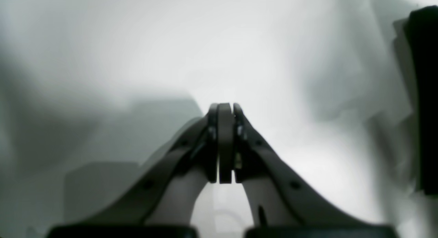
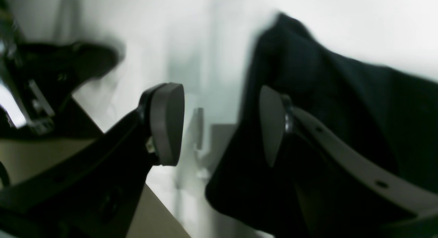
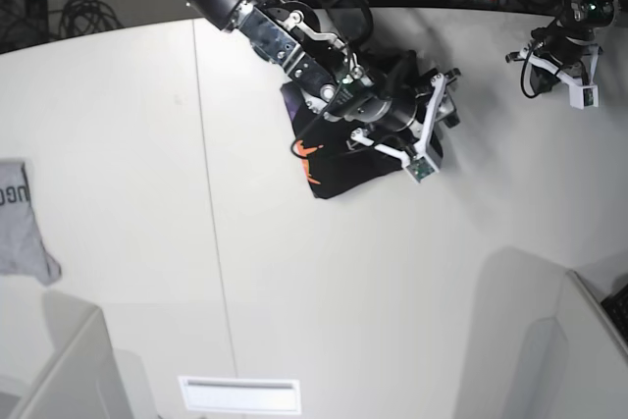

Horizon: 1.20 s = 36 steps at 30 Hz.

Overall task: Fold the T-shirt properly
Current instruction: 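Release the left gripper and press the folded bundle flat with the right gripper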

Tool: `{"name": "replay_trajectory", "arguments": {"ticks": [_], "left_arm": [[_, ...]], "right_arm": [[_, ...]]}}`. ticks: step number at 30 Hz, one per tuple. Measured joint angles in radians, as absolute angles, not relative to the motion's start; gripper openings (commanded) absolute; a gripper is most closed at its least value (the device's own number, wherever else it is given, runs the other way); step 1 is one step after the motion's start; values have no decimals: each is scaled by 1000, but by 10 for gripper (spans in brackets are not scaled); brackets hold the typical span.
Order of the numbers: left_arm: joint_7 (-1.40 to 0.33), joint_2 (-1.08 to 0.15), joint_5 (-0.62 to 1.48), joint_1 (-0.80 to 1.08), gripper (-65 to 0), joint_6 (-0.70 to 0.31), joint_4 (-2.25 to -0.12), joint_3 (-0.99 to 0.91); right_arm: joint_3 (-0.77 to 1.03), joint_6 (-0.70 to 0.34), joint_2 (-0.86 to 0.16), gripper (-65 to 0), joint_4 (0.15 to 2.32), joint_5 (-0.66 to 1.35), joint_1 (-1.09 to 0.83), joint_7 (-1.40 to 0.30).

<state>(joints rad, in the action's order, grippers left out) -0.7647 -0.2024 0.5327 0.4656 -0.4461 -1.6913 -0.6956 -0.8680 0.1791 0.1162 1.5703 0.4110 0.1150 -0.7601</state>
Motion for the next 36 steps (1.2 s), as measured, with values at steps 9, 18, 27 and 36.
{"name": "replay_trajectory", "arguments": {"ticks": [9, 18, 27, 36], "left_arm": [[-772, -220, 531, 463, -650, -484, -1691, -767], [-772, -221, 532, 463, -650, -548, -1691, -850], [-772, -219, 532, 457, -650, -548, -1691, -846], [-772, -219, 532, 454, -650, -548, -1691, -846]], "right_arm": [[-916, 173, 51, -404, 1781, 414, 196, -865], [-587, 175, -162, -650, 1852, 397, 98, -862], [-580, 176, -195, -650, 1798, 403, -2, -863], [-717, 176, -180, -650, 1806, 411, -12, -812]]}}
